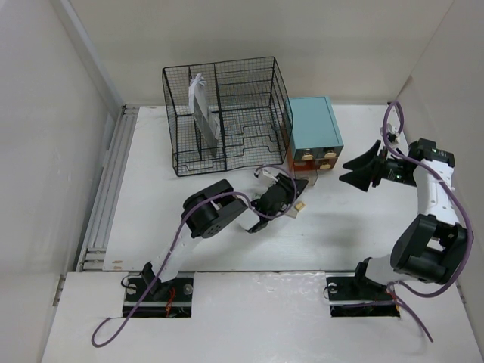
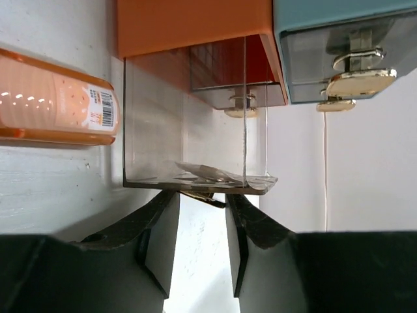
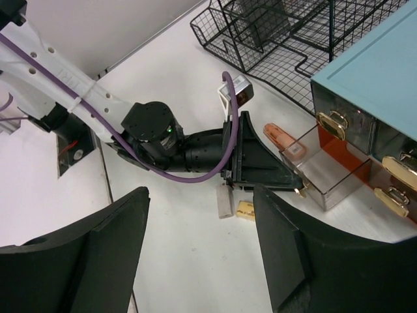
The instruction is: Organize the desk
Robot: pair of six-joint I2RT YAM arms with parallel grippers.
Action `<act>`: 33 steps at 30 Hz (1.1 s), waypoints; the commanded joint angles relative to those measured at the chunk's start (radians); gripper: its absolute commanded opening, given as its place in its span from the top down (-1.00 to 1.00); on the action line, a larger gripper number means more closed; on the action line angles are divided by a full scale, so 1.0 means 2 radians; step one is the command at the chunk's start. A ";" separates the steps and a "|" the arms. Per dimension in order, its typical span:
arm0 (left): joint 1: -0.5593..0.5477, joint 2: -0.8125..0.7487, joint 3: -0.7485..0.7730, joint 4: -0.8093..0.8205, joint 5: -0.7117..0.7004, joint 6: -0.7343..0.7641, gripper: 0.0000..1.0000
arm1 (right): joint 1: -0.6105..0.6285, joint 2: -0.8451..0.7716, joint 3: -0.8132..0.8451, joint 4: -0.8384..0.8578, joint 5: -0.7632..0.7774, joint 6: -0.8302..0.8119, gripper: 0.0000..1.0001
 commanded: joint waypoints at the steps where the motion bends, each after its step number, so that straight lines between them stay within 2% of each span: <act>1: -0.007 -0.020 -0.014 -0.007 0.020 0.041 0.39 | -0.002 0.009 0.023 -0.040 -0.044 -0.062 -0.41; 2: -0.007 -0.025 -0.014 -0.007 0.030 0.047 0.16 | -0.002 0.009 0.023 -0.050 -0.044 -0.072 -0.41; 4: -0.007 -0.031 -0.014 -0.007 0.038 0.077 -0.14 | -0.002 0.014 0.023 -0.050 -0.044 -0.072 -0.41; 7: -0.012 -0.055 -0.021 -0.007 0.043 0.108 -0.39 | -0.002 0.014 0.023 -0.050 -0.044 -0.072 -0.41; 10: -0.022 -0.094 -0.044 0.011 0.043 0.150 -0.46 | -0.002 0.003 0.023 -0.050 -0.039 -0.077 -0.41; 14: -0.046 -0.162 -0.080 0.011 0.039 0.188 -0.46 | -0.002 -0.011 0.023 -0.050 -0.034 -0.082 -0.41; 16: -0.062 -0.216 -0.115 0.018 0.028 0.211 -0.32 | -0.002 -0.030 0.023 -0.050 -0.020 -0.100 -0.43; 17: -0.068 -0.237 -0.126 0.018 0.019 0.223 -0.15 | -0.002 -0.037 0.023 -0.050 -0.016 -0.106 -0.46; 18: -0.072 -0.282 -0.144 0.006 0.013 0.238 0.24 | -0.002 -0.045 0.023 -0.050 -0.008 -0.119 -0.46; 19: -0.079 -0.306 -0.149 -0.014 -0.011 0.255 0.97 | -0.002 -0.062 0.023 -0.050 0.000 -0.119 -0.46; 21: -0.079 -0.355 -0.149 -0.079 -0.040 0.318 1.00 | -0.002 -0.082 0.023 -0.030 0.023 -0.119 -0.39; 22: -0.085 -0.399 -0.144 -0.151 -0.075 0.340 1.00 | -0.002 -0.103 0.023 -0.022 0.030 -0.119 -0.07; 24: -0.091 -0.439 -0.149 -0.199 -0.096 0.386 1.00 | -0.002 -0.126 0.016 0.012 0.058 -0.113 0.44; 25: -0.091 -0.478 -0.162 -0.239 -0.096 0.422 1.00 | -0.002 -0.139 0.011 0.031 0.073 -0.090 0.78; 27: -0.091 -0.515 -0.180 -0.278 -0.119 0.438 1.00 | -0.002 -0.189 -0.005 0.100 0.125 -0.072 0.92; 28: -0.091 -0.533 -0.189 -0.296 -0.119 0.438 0.87 | -0.002 -0.209 -0.013 0.126 0.145 -0.057 0.92; 30: -0.095 -0.577 -0.217 -0.341 -0.119 0.438 0.43 | 0.004 -0.268 -0.032 0.168 0.213 -0.050 0.78; 31: -0.096 -0.600 -0.234 -0.360 -0.119 0.438 0.18 | 0.004 -0.303 -0.036 0.209 0.231 -0.050 0.54; 32: -0.096 -0.611 -0.243 -0.369 -0.119 0.438 0.06 | 0.004 -0.304 -0.046 0.230 0.248 -0.050 0.32; 33: -0.096 -0.621 -0.250 -0.376 -0.113 0.438 -0.06 | 0.004 -0.340 -0.055 0.254 0.264 -0.050 0.16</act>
